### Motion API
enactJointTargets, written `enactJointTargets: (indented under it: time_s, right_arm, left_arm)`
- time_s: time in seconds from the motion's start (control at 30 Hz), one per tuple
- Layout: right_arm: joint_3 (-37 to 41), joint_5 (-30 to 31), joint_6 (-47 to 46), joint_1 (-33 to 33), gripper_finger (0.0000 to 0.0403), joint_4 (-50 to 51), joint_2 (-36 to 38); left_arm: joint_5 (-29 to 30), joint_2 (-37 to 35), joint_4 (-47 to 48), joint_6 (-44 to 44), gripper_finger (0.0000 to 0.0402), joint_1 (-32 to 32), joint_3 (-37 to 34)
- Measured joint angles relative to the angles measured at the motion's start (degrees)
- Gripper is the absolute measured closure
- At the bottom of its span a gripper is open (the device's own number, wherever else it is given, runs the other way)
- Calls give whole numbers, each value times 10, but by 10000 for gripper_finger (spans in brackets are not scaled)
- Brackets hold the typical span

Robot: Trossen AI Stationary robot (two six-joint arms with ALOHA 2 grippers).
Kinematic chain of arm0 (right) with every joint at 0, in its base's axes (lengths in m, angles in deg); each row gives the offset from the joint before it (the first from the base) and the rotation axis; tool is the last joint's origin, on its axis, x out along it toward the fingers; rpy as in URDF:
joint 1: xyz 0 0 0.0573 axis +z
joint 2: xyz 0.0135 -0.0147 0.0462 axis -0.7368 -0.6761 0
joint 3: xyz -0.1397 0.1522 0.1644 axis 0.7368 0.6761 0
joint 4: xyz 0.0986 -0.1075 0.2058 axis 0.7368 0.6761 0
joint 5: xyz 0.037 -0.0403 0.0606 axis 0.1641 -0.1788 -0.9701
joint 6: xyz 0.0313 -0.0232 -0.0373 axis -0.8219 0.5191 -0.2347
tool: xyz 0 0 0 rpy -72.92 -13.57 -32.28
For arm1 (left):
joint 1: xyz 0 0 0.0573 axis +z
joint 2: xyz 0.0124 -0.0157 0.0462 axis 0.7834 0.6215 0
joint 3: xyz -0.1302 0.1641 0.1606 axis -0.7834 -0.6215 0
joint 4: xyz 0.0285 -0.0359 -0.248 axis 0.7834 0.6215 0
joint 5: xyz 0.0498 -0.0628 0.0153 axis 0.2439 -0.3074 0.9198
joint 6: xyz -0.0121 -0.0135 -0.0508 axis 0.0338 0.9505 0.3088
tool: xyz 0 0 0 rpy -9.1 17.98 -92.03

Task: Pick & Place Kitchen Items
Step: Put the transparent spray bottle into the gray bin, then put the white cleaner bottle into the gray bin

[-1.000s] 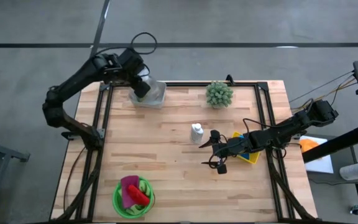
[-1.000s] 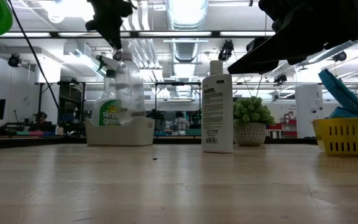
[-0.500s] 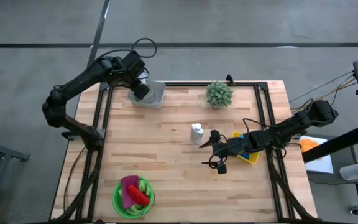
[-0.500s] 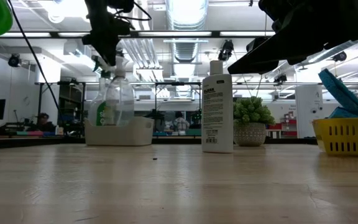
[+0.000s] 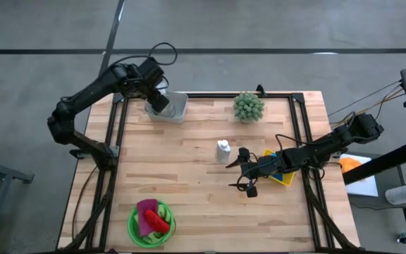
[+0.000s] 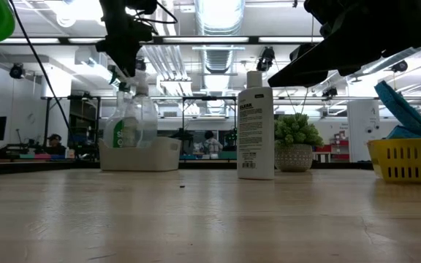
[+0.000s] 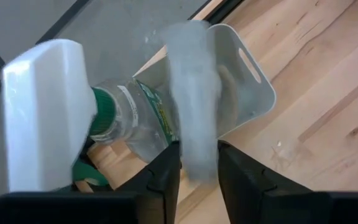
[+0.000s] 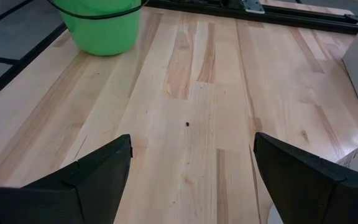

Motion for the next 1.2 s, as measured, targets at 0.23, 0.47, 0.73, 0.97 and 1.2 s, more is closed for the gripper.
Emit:
enactJointTargets:
  time_s: [0.23,0.47,0.73,0.97,1.2]
  right_arm:
    - [0,0,0,0,69,0,0]
    - [0,0,-2,0,69,0,0]
    - [0,0,-2,0,69,0,0]
    - [0,1,-2,0,69,0,0]
    - [0,6,1,0,69,-12,0]
  left_arm:
    - [0,0,2,-29,294,0,2]
    - [0,-2,13,-45,293,-1,22]
    - [5,-5,24,-79,293,-1,75]
    - [-44,-43,-32,-148,293,-12,80]
    - [-207,-167,-251,-207,293,-59,-39]
